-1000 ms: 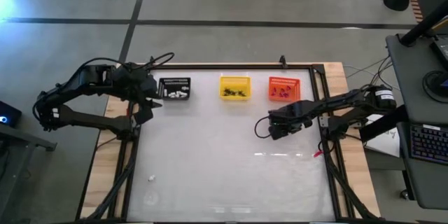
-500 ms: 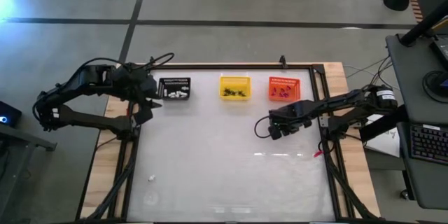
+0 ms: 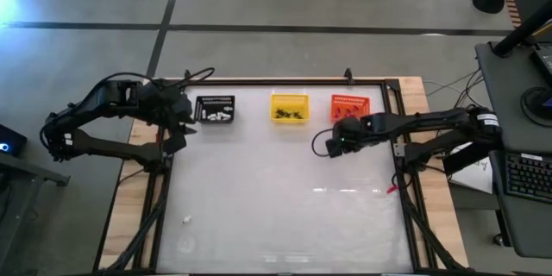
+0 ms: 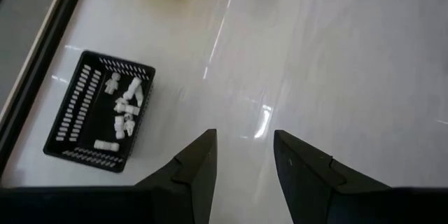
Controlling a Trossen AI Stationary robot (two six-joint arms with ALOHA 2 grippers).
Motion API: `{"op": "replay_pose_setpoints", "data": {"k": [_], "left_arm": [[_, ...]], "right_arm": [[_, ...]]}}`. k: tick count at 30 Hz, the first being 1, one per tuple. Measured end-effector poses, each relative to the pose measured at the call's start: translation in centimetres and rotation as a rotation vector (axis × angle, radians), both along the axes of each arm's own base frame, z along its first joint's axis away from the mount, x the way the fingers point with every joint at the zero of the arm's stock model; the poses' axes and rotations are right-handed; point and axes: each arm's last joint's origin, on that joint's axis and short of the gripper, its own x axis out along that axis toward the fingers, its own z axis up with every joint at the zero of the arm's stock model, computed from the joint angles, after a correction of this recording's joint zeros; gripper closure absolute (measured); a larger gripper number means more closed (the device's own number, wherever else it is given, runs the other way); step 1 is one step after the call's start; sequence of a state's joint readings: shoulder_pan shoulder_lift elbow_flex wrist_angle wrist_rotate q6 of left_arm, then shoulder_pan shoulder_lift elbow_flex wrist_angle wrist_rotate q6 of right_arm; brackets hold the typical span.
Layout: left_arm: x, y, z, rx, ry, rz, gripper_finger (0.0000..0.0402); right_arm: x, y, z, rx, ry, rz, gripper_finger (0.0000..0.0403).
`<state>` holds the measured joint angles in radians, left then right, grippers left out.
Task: Sort Halloween decoration
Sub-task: Put the purple witch hat toy into the orange basket, then put the white skeleton toy into the black basket
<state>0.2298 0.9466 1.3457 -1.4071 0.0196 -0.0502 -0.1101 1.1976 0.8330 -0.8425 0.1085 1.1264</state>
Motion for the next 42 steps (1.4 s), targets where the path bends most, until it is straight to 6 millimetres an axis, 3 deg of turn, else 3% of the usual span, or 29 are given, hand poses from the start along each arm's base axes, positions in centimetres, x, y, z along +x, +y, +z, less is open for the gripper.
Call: {"op": "replay_pose_setpoints", "data": {"k": [5,13,24,34,42], "left_arm": [[-0.2,0.0,-0.1,-0.011,0.021,0.011,0.0277],[-0.3,-0.1,-0.2,-0.016,0.03,0.015,0.0277],[-0.5,-0.1,-0.3,-0.032,0.058,0.037,0.0277],[-0.7,-0.1,-0.4,-0.056,0.08,0.085,0.0277],[-0.7,-0.1,-0.8,-0.074,0.144,0.097,0.0277]], "right_arm": [[0.1,-2.3,1.6,-0.104,-0.032,-0.045,0.0395],[-0.9,-8.0,2.8,-0.191,-0.012,-0.125,0.0394],[-3.2,-13.6,0.3,-0.062,0.066,-0.118,0.0394],[-2.7,-14.9,-2.3,0.022,0.137,-0.063,0.0392],[-1.8,-15.8,0.1,-0.065,0.087,-0.009,0.0338]]}}
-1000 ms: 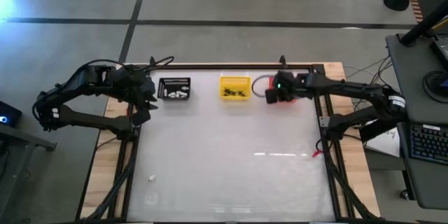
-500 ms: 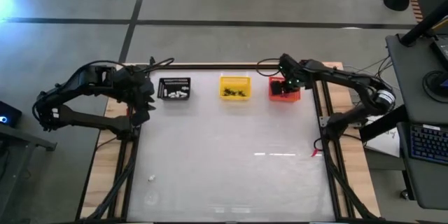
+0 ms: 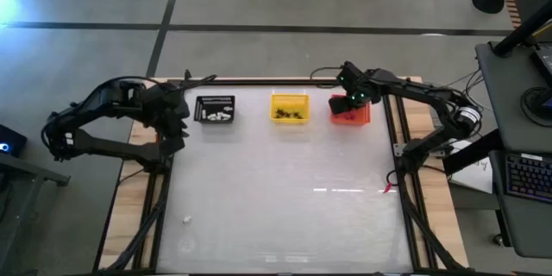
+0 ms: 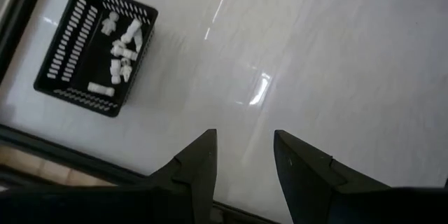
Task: Sort Halloween decoration
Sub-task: Put the white skeleton toy into the black basket
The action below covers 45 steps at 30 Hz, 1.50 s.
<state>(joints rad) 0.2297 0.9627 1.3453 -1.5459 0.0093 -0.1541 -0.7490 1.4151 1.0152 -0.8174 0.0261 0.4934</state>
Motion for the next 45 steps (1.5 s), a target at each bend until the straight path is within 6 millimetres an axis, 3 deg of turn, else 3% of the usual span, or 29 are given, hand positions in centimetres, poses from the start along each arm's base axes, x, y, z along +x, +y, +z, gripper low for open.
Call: {"op": "replay_pose_setpoints", "data": {"k": [10,18,25,35,45], "left_arm": [[0.8,0.0,-0.8,-0.112,0.046,0.09,0.0277],[-0.1,-1.3,-4.3,-0.343,0.119,0.168,0.0277],[-0.4,-2.7,-7.4,-0.487,0.16,0.219,0.0264],[1.1,-7.5,-10.8,-0.513,0.23,0.101,0.0269],[0.2,-13.1,-12.8,-0.398,0.315,0.112,0.0271]], "right_arm": [[1.6,-1.6,4.9,-0.163,-0.079,0.089,0.0276],[2.2,-2.3,8.5,-0.286,-0.101,0.133,0.0261],[2.3,-2.6,10.3,-0.356,-0.102,0.152,0.0259],[2.0,-2.3,11.0,-0.321,-0.084,0.137,0.0259],[1.9,-1.4,11.1,-0.222,-0.103,0.111,0.0255]]}}
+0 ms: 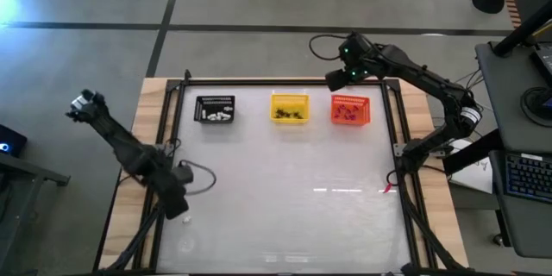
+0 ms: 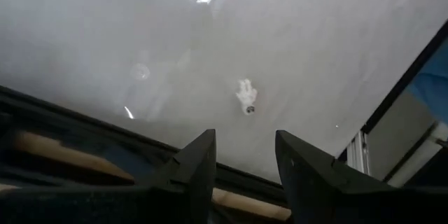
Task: Sort Halloween decoration
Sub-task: Put the white skeleton toy into the black basket
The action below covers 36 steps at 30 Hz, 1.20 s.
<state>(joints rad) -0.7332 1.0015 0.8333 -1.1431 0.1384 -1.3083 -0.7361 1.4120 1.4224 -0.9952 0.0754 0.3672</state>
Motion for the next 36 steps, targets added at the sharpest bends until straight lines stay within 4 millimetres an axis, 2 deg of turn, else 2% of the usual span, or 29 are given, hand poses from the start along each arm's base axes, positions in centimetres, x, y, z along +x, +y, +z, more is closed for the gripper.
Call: {"op": "replay_pose_setpoints", "data": {"k": [6,12,18,28,36], "left_arm": [[0.3,-3.2,-2.0,0.036,0.003,-0.031,0.0271],[0.1,-4.8,-4.2,0.105,0.085,-0.035,0.0271],[1.0,-6.9,-5.7,0.061,0.053,-0.058,0.0271],[1.5,-7.6,-9.1,0.195,0.156,-0.059,0.0271],[1.9,-8.2,-9.9,0.167,0.158,-0.076,0.0271]], "right_arm": [[1.1,1.2,0.4,0.062,-0.07,0.053,0.0254],[2.4,3.0,1.5,0.069,-0.102,0.085,0.025],[3.7,5.0,2.7,0.057,-0.137,0.154,0.025],[4.7,6.8,3.5,0.063,-0.169,0.181,0.0248],[5.2,7.9,4.0,0.059,-0.182,0.22,0.0247]]}}
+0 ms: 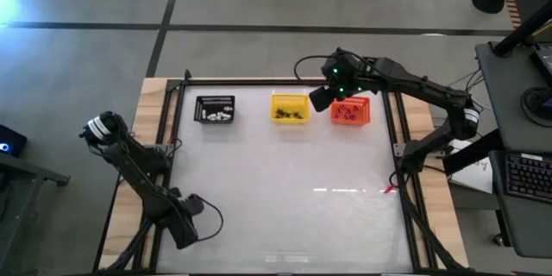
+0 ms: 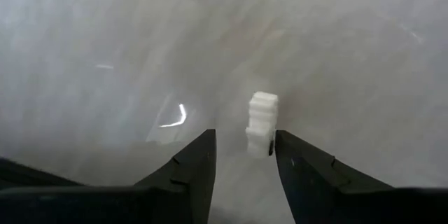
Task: Sort Halloween decoration
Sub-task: Put the white skeleton toy into the black basket
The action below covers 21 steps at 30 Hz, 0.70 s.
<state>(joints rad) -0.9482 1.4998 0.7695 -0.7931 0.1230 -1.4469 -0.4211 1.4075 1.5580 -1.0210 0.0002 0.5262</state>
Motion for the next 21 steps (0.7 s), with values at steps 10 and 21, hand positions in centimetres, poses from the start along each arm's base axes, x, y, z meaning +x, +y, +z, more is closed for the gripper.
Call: {"op": "replay_pose_setpoints", "data": {"k": [10,21], "left_arm": [[0.1,-0.2,-1.4,0.018,0.031,-0.087,0.029],[-0.1,0.0,0.3,-0.079,-0.041,-0.168,0.0389]], "right_arm": [[0.1,0.3,0.3,-0.005,-0.01,0.011,0.025],[0.1,0.3,0.3,-0.008,-0.009,0.014,0.025]]}}
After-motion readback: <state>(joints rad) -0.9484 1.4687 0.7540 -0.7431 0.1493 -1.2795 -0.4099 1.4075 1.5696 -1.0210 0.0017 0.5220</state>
